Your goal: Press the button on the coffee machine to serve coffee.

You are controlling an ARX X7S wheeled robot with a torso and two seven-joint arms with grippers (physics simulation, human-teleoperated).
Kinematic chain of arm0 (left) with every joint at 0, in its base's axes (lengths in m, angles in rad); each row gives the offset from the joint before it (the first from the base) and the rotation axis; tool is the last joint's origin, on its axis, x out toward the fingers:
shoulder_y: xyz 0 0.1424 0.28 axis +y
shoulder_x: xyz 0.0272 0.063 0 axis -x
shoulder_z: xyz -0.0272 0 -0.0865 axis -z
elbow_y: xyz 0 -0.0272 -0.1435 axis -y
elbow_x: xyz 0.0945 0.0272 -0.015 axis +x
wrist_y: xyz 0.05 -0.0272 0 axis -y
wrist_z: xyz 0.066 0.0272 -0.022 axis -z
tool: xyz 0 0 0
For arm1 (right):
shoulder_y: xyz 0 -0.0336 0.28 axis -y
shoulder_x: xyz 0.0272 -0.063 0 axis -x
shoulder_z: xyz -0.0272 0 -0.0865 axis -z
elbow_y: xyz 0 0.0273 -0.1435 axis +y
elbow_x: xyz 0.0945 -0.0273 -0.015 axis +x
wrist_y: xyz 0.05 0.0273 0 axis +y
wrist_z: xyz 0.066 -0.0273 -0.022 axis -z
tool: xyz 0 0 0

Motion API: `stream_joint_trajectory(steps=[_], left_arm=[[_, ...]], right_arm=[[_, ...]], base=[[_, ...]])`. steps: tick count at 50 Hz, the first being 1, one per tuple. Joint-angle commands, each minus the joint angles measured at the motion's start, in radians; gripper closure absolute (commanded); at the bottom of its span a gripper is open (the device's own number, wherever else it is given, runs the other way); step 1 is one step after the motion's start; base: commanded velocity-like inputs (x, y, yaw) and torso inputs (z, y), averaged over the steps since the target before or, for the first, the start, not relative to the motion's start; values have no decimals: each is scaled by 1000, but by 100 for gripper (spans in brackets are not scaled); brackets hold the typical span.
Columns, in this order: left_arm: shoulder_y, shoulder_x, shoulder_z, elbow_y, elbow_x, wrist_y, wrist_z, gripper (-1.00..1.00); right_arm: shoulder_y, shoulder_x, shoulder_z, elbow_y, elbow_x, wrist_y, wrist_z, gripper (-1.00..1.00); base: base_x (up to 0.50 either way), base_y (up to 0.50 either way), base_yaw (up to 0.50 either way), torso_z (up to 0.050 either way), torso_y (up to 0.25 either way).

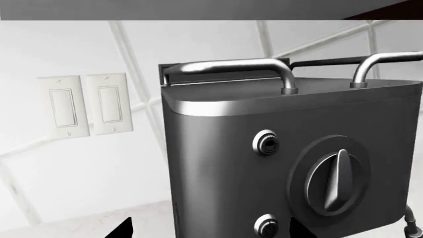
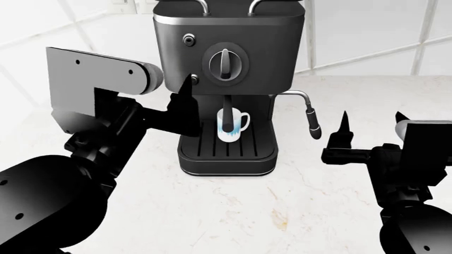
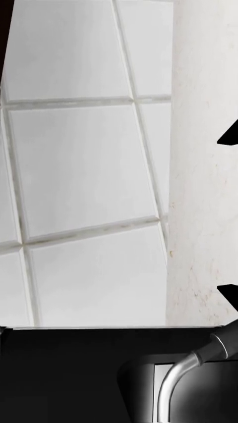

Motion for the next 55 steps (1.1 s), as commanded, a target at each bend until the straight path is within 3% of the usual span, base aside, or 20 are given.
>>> stream_joint_trajectory(steps=[1,4,8,18,26,27,55], left_arm=[[-46,6,14,-6,-95,-16,-88,-100],[-70,-5,2,-3,-119,-19,-111,-100],[-104,10,-11,-12,-269,-36,-218,-100],[-129,27,53,-41,-304,15,-231,-100],[-118,-20,150,-75,-152,122,-155,-100],[-124,-20,150,-69,-161,118,-161,100],[-129,-19,236,-94,-139,172,-216,100]], right_arm=[[-9,-6,-4,18,1,-17,1,-100],[-6,-6,-5,19,3,-15,2,-100],[-5,-7,-5,19,4,-12,6,-100],[-24,-13,-10,44,1,-44,4,-100],[-37,-19,-12,65,0,-70,1,-100],[-37,-20,-13,67,0,-72,1,-100],[-46,-18,-14,86,10,-86,4,-100]], base=[[0,0,0,0,0],[0,0,0,0,0],[0,0,0,0,0],[0,0,0,0,0],[0,0,0,0,0],[0,0,0,0,0],[0,0,0,0,0]])
